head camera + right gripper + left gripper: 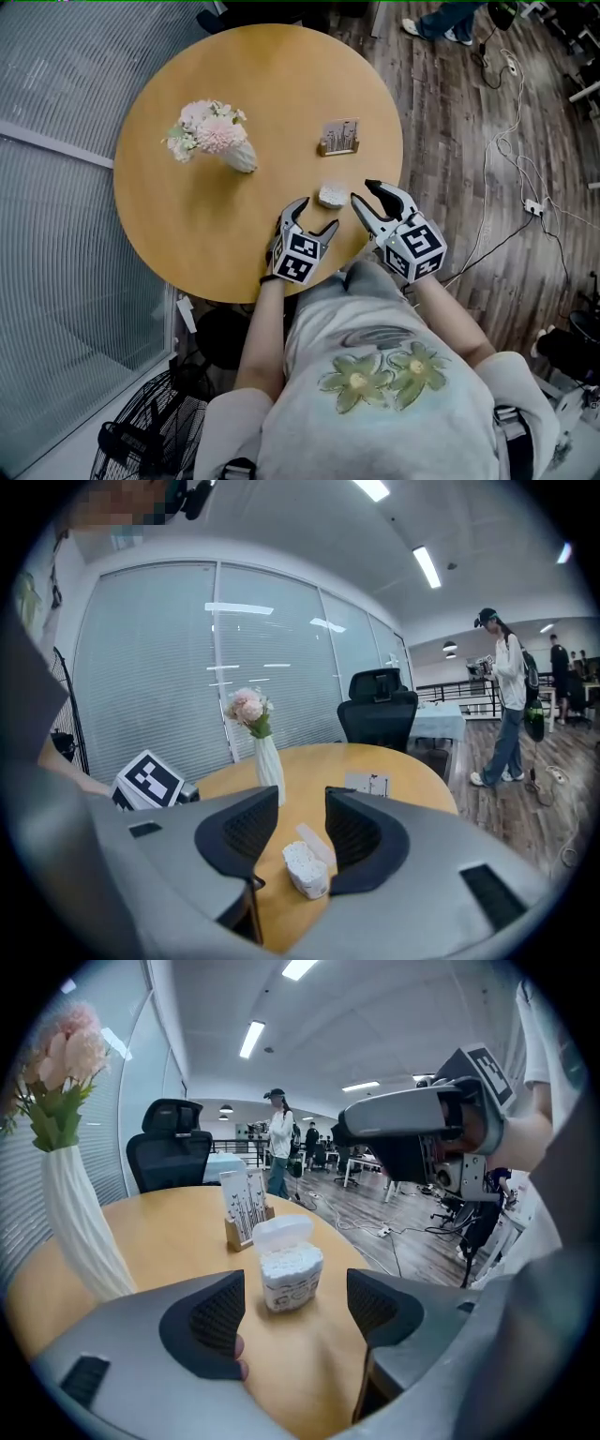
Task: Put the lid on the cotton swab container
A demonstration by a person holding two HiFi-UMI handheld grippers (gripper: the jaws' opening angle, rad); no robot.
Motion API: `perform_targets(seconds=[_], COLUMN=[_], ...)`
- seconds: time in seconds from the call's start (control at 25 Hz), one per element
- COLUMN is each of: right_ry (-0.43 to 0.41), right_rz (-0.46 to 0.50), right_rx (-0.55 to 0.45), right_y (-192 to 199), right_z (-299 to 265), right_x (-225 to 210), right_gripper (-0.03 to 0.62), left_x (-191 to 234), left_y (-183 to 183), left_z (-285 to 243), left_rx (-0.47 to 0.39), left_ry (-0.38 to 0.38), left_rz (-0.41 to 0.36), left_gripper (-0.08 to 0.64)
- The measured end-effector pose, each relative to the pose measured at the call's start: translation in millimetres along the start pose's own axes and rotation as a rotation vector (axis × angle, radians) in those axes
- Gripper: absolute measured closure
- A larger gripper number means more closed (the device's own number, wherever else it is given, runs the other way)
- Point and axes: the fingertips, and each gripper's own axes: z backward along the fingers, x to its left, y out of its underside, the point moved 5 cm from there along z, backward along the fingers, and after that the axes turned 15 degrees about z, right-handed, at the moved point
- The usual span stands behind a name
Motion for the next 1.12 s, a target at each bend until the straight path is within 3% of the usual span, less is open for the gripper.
perform_targets(seconds=[0.4,0.64,1.12], right_ry=[-0.047,-0.082,-0.173], right_rz=[-0.017,-0.037,-0.104], right_rx=[0.076,0.107,0.153], right_y=[25,36,58], right_z=[-25,-35,-57], right_x=[-5,-9,-16], right_gripper=[0.428,0.428,0.428], left_x=[14,24,22], left_y=[9,6,4], left_z=[-29,-45,-69], left_rx=[0.118,0.169,0.217], left_ry=[0.081,0.085,0.155], left_rz=[-0.079,-0.114,-0.197], left_gripper=[0.218,0.218,0.232])
